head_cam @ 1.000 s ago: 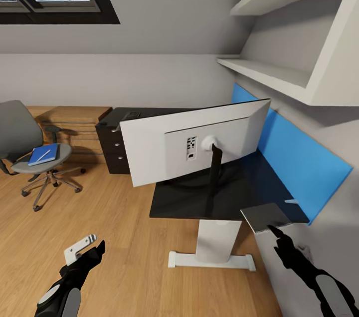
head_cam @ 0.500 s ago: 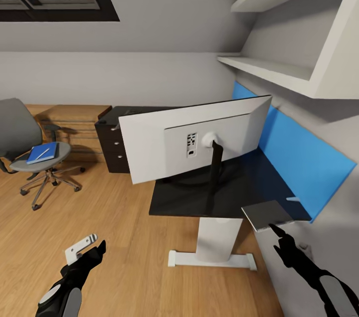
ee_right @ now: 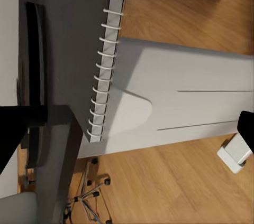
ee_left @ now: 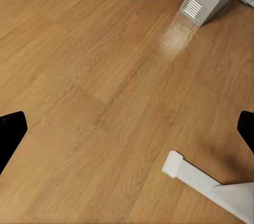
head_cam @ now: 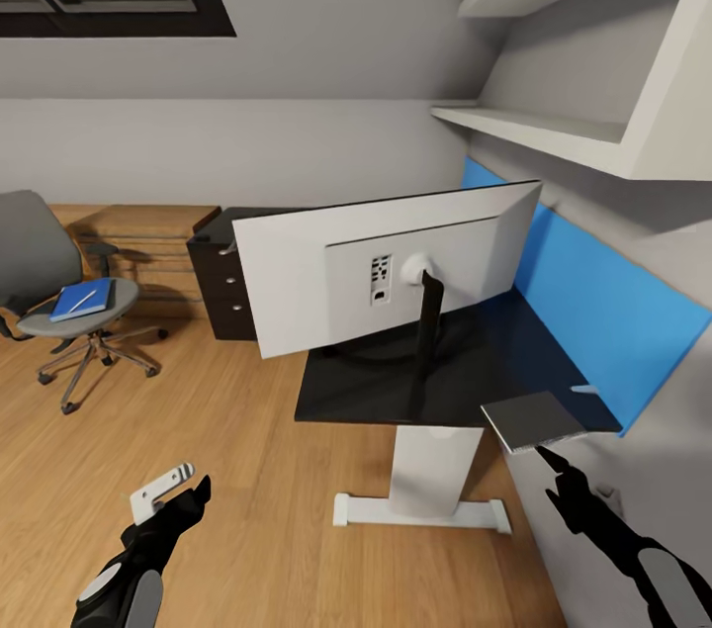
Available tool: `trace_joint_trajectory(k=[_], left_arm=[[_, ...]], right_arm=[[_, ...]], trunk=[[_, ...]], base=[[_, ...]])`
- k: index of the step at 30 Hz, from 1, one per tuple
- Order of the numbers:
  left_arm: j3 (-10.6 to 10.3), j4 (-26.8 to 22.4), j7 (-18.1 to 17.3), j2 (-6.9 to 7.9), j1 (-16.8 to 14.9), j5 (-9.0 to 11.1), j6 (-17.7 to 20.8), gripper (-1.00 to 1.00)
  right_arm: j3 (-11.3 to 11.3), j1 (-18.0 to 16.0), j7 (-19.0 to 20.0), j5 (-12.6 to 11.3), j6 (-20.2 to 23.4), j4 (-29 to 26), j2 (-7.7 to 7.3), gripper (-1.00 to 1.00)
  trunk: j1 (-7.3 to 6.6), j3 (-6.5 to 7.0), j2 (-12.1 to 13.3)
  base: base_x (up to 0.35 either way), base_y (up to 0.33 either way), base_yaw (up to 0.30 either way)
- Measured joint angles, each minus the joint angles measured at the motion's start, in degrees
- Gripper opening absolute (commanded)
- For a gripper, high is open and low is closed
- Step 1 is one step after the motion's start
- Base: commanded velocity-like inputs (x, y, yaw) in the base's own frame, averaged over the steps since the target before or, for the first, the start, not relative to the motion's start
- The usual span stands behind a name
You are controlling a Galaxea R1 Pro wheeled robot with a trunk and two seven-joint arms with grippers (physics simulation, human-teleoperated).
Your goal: In the bedroom, organize the workspace by keeping the computer under the desk, ensuring the monitor is on the desk, placing the keyboard on the desk next to the monitor, placing the mouse on the desk next to the keyboard, moving the folder from the swivel chair onto the desk next to the mouse, stacking the notebook on top of the folder with the pen on top of the notebook, and positioning the swivel chair next to the desk.
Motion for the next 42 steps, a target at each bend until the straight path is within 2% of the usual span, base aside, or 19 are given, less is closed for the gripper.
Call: trace_joint_trajectory(k=[5, 18, 42], left_arm=[[-1.33, 0.00, -0.03, 0.00, 0.00, -0.06, 0.00, 1.00], [-2.08, 0.02, -0.42, 0.08, 0.00, -0.05, -0.02, 1.00], [-2.13, 0.09, -0.66, 0.25, 0.00, -0.06, 0.31, 1.00]], right_arm=[[0.04, 0.00, 0.02, 0.00, 0.00, 0.03, -0.04, 1.00], [0.08, 0.00, 0.03, 0.03, 0.01, 0.03, -0.05, 1.00], [0.18, 0.00, 0.00, 0.33, -0.16, 0.03, 0.02, 1.00]], trunk=[[1.10, -0.90, -2.01], [1.11, -0.90, -2.02], [1.10, -0.90, -2.02]], base=[[0.000, 0.000, 0.000], [0.003, 0.000, 0.000], [0.101, 0.000, 0.000]])
